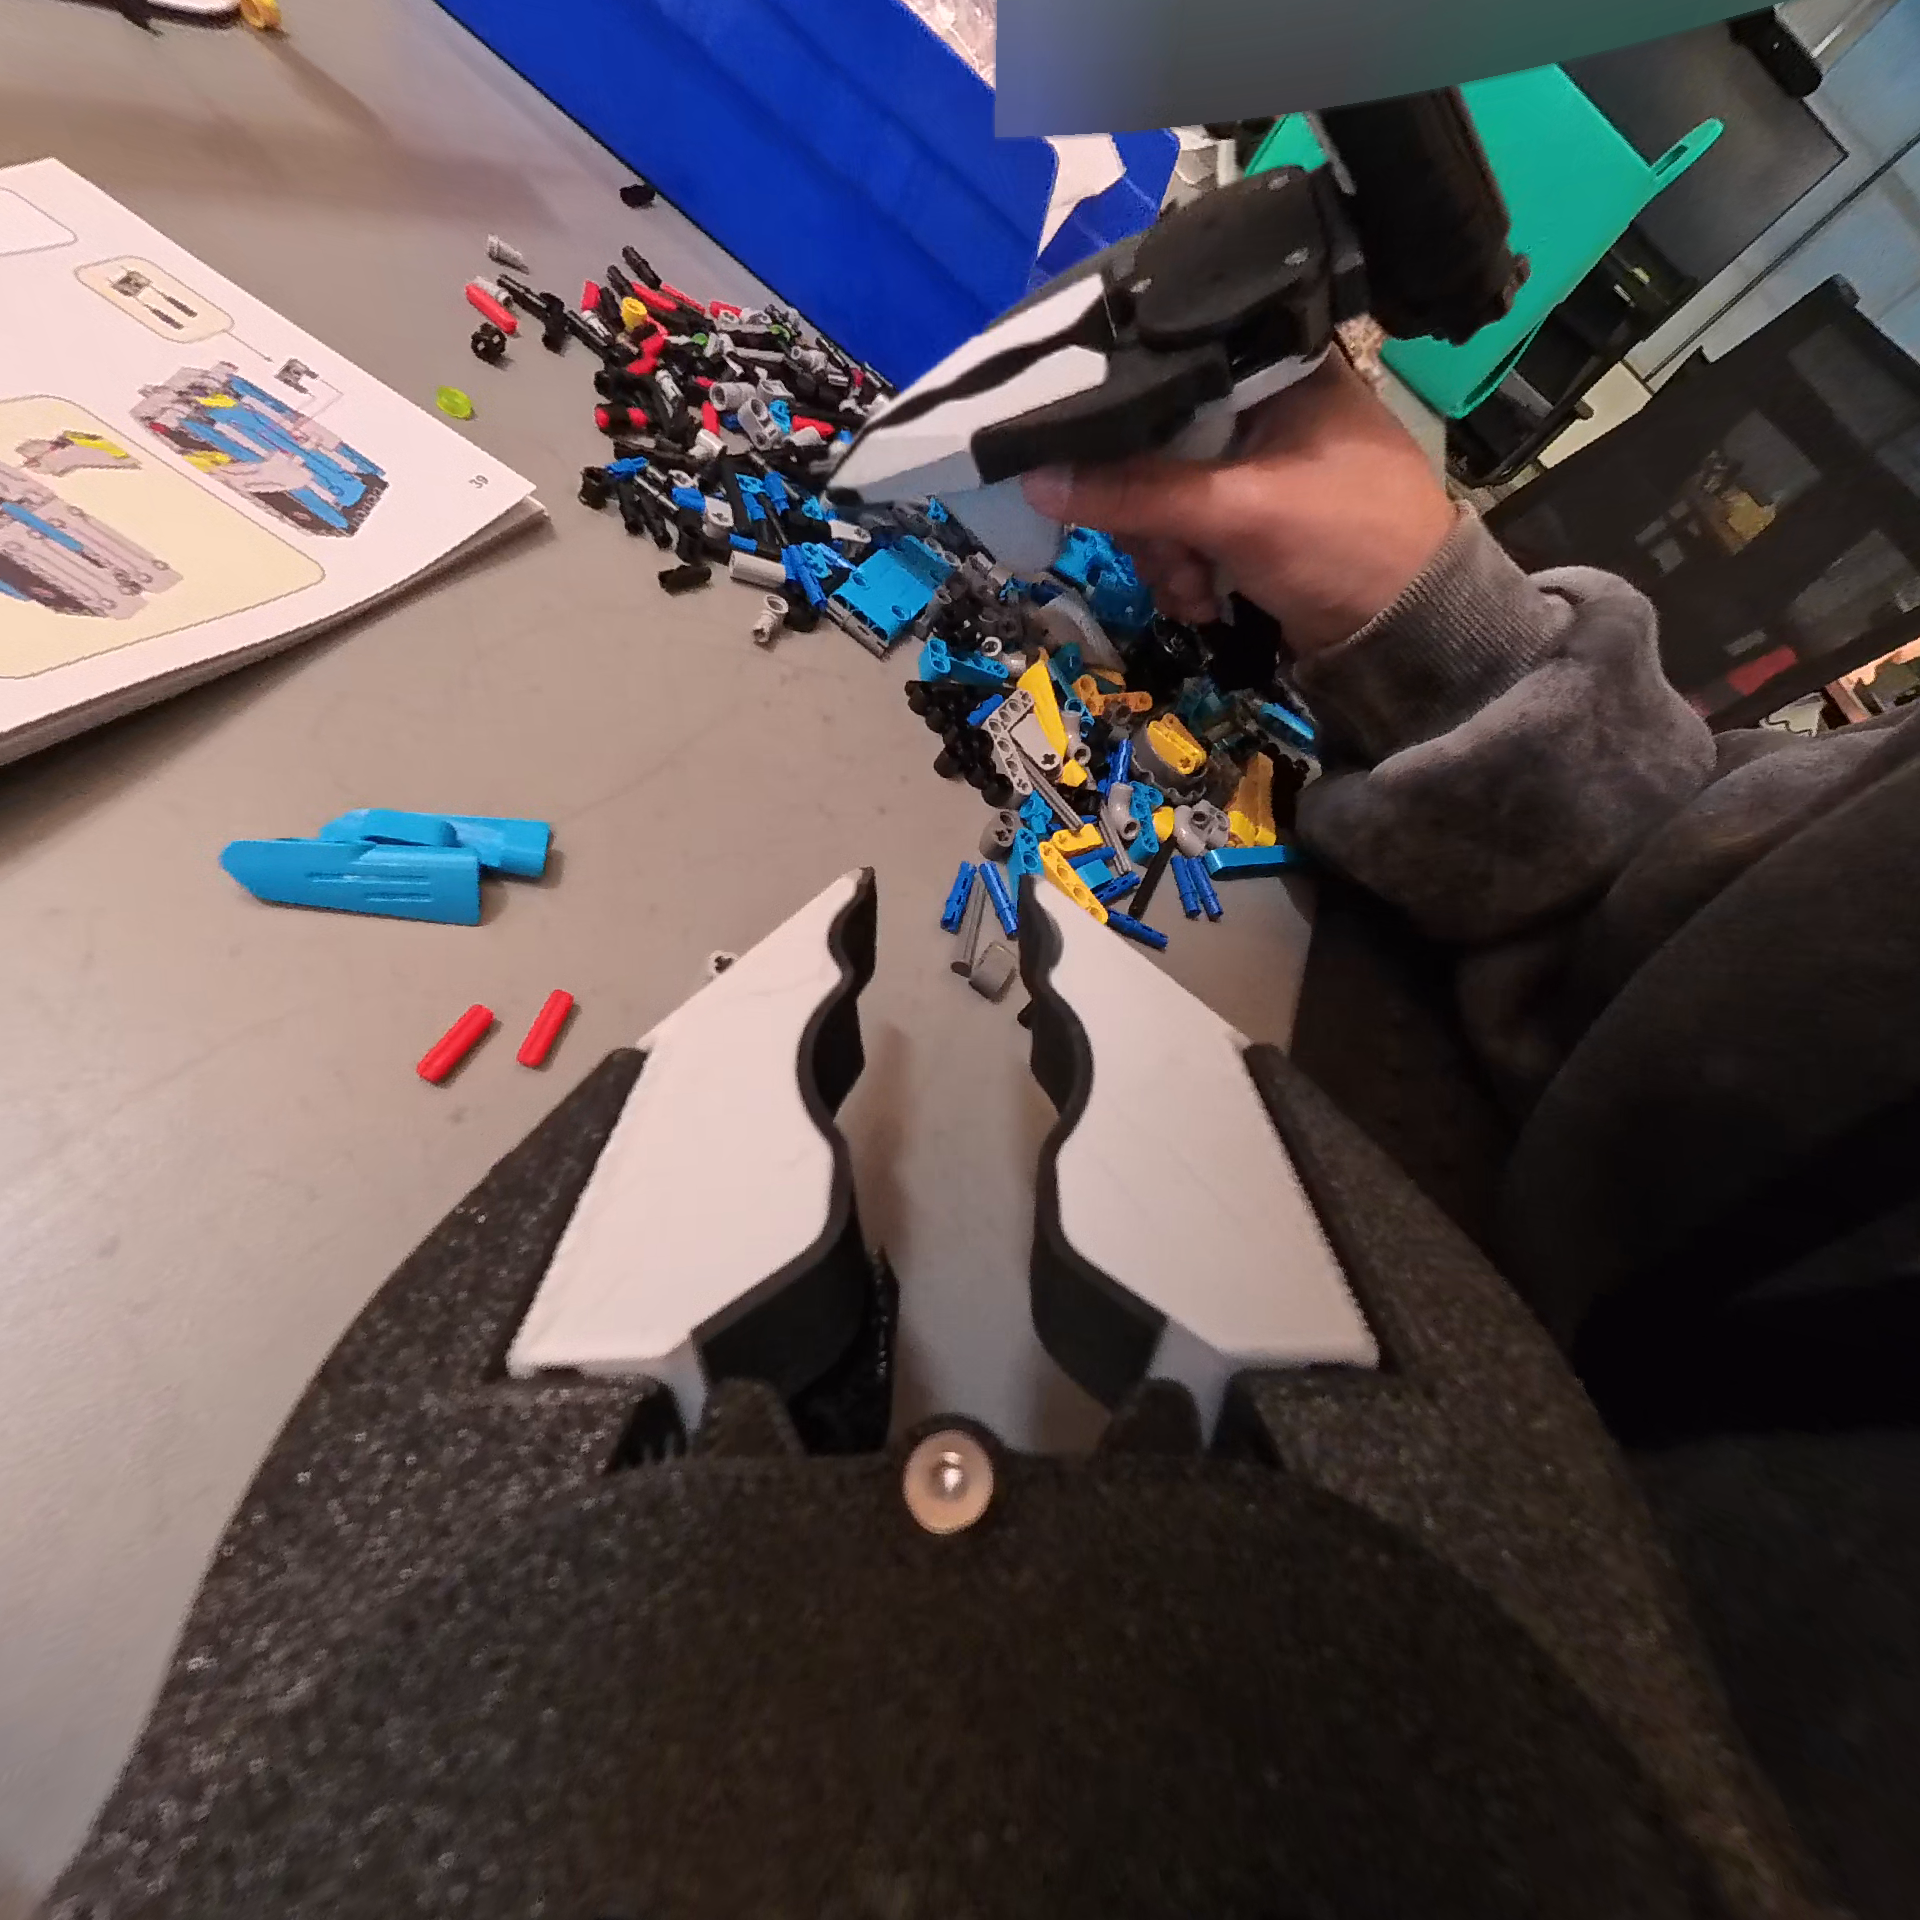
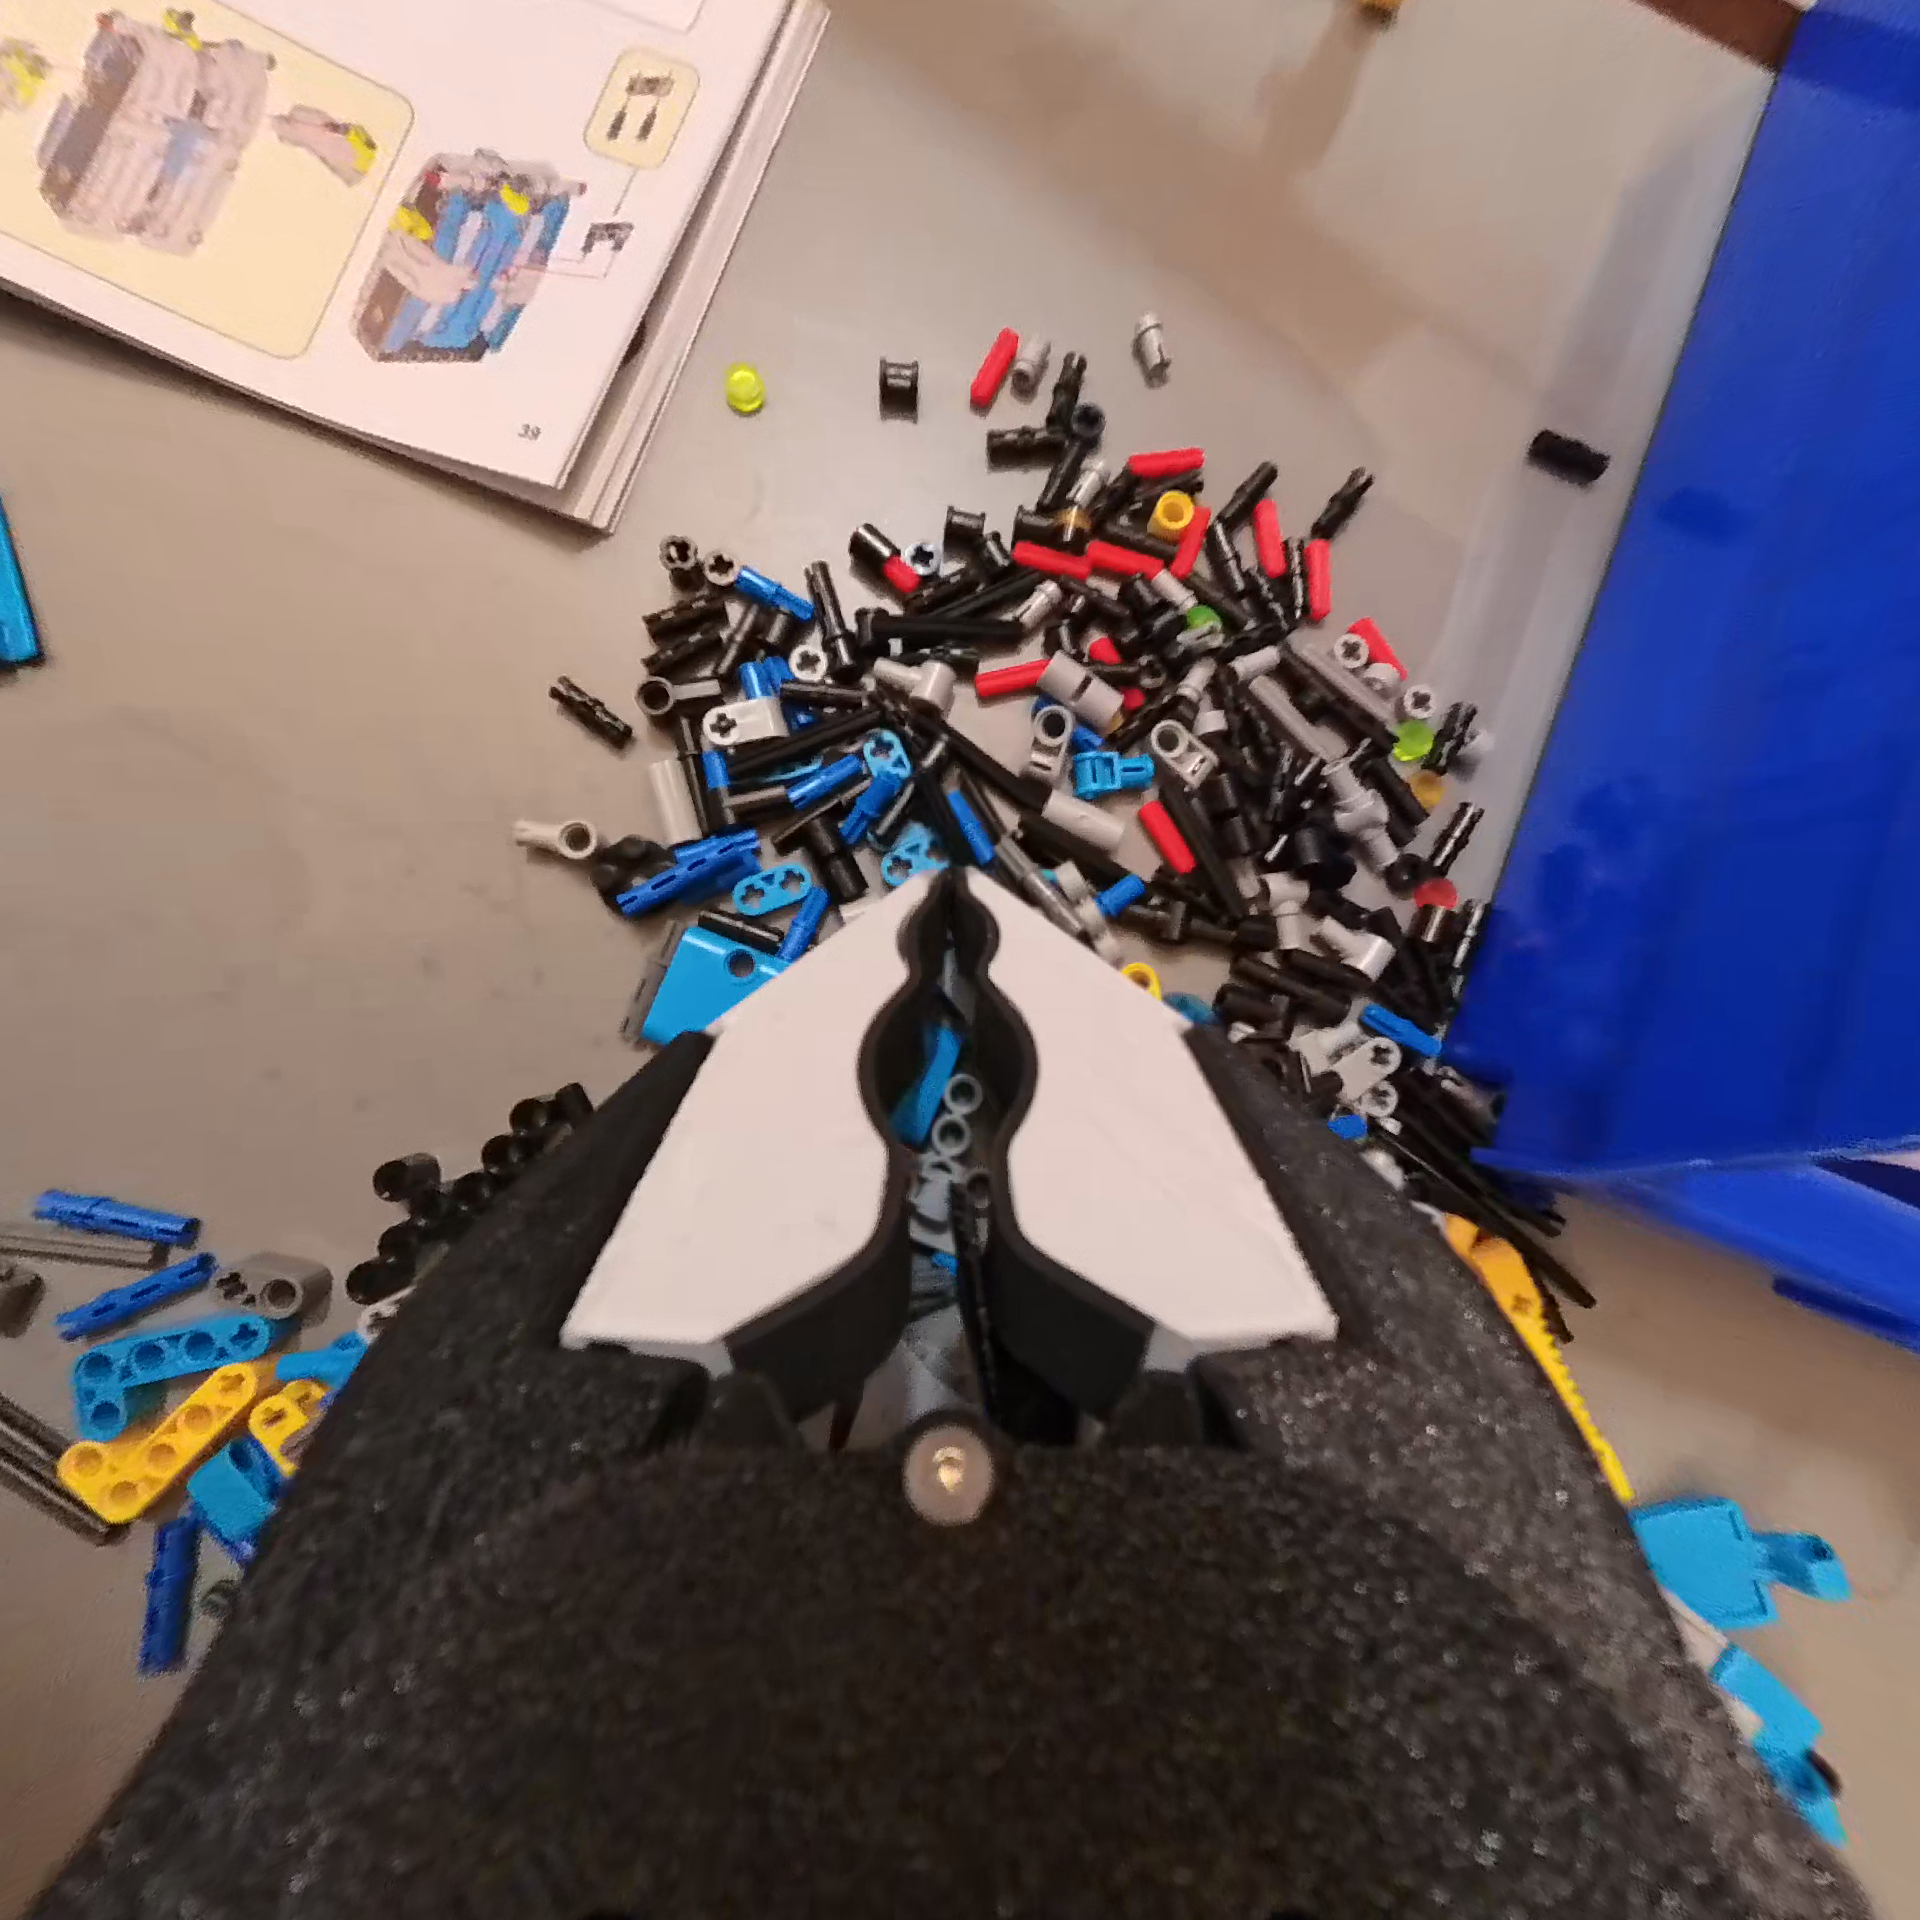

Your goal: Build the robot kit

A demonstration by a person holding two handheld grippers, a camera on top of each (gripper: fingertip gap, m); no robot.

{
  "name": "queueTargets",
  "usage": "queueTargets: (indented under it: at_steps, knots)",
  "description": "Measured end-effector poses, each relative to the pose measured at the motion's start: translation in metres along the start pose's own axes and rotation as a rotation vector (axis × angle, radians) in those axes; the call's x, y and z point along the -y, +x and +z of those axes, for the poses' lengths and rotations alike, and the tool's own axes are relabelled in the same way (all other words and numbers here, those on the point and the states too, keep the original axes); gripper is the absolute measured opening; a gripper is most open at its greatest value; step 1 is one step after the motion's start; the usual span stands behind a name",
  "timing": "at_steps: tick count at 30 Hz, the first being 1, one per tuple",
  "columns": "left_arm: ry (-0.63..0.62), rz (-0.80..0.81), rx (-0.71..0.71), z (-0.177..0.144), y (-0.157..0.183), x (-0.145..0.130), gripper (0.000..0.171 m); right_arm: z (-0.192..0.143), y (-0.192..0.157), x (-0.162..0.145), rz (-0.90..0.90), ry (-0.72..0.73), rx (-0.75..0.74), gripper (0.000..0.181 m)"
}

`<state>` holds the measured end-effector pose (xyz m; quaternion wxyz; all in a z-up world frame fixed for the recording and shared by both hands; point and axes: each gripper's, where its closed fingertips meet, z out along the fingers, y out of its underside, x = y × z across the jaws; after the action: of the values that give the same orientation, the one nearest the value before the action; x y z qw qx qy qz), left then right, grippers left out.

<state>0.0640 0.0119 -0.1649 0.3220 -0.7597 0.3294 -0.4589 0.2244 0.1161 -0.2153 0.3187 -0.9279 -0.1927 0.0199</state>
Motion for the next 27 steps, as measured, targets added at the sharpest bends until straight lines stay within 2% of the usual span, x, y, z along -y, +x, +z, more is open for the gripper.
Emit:
queueTargets:
  at_steps: [5,9,13,18,23,27]
  knots:
    - [0.001,-0.004,0.001,-0.001,-0.001,0.0,0.026,-0.005,-0.002,-0.006,0.021,-0.029,0.024,0.0]
    - [0.001,-0.008,0.005,-0.001,-0.003,0.001,0.026,-0.014,0.008,-0.02,0.029,-0.079,-0.038,0.0]
    - [-0.003,-0.008,0.001,-0.001,-0.002,0.0,0.026,-0.023,0.009,-0.018,0.03,-0.047,-0.07,0.0]
    - [0.001,-0.009,0.005,-0.002,-0.003,0.0,0.026,-0.019,0.002,-0.018,0.062,-0.03,-0.047,0.009]
    - [-0.002,-0.015,0.002,-0.001,-0.003,0.0,0.026,-0.011,0.013,-0.005,0.033,0.042,-0.099,0.013]
    - [0.001,-0.027,0.0,-0.002,-0.004,0.0,0.026,-0.006,0.024,-0.012,0.01,-0.021,-0.127,0.012]
